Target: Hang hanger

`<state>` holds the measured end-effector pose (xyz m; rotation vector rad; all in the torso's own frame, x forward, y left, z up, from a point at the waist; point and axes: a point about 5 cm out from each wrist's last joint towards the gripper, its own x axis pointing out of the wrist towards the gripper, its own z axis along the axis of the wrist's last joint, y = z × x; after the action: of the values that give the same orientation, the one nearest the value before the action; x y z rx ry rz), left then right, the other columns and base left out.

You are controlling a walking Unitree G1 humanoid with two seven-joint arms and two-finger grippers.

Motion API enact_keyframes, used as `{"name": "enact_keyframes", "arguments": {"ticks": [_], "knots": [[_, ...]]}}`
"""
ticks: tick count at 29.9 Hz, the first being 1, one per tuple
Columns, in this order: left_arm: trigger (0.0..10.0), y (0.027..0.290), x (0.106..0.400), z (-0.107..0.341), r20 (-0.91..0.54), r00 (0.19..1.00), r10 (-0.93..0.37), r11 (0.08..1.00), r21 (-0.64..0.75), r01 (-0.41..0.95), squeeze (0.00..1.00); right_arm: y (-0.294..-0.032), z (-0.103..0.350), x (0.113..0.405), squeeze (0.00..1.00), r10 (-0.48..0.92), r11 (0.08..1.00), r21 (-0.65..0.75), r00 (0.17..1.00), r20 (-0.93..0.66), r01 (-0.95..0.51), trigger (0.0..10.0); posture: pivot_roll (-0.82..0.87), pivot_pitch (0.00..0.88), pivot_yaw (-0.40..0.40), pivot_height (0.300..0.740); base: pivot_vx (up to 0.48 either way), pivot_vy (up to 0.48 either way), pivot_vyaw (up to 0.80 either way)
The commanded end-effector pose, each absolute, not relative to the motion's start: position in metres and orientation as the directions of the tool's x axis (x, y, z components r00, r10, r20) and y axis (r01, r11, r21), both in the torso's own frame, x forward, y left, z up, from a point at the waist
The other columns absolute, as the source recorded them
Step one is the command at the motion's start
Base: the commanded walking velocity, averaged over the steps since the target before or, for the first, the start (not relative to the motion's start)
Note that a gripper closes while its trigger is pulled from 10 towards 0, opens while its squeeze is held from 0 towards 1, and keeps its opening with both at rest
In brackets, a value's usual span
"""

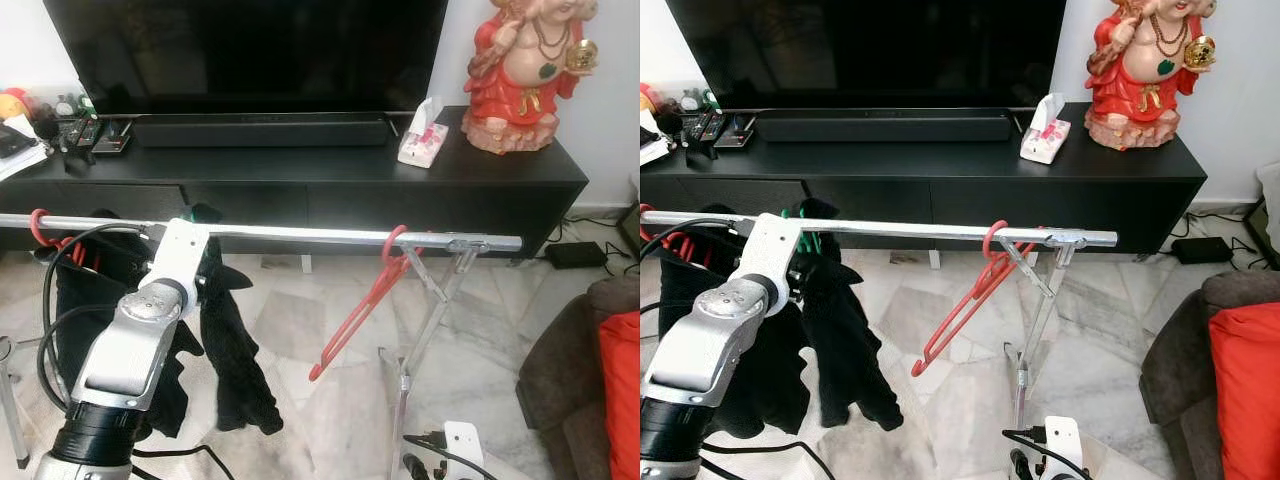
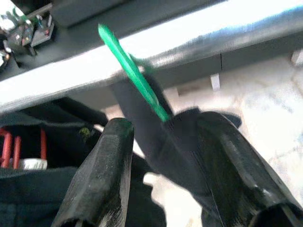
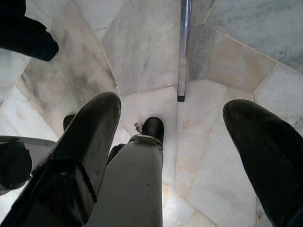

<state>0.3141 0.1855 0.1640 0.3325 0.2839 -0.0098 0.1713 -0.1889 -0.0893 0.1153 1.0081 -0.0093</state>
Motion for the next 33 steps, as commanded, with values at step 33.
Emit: {"name": "enact_keyframes", "arguments": {"ticks": [33], "knots": [[10.0,0.193,0.330,0.150,-0.097,0.979,0.181,0.958,0.244,-0.153,0.00,-0.187,-0.089,0.172,0.00,0.064,0.991,0.118,0.544,-0.837,0.066,10.0,-0.03,0.074,-0.011,0.740,0.000,0.000,0.00]]}}
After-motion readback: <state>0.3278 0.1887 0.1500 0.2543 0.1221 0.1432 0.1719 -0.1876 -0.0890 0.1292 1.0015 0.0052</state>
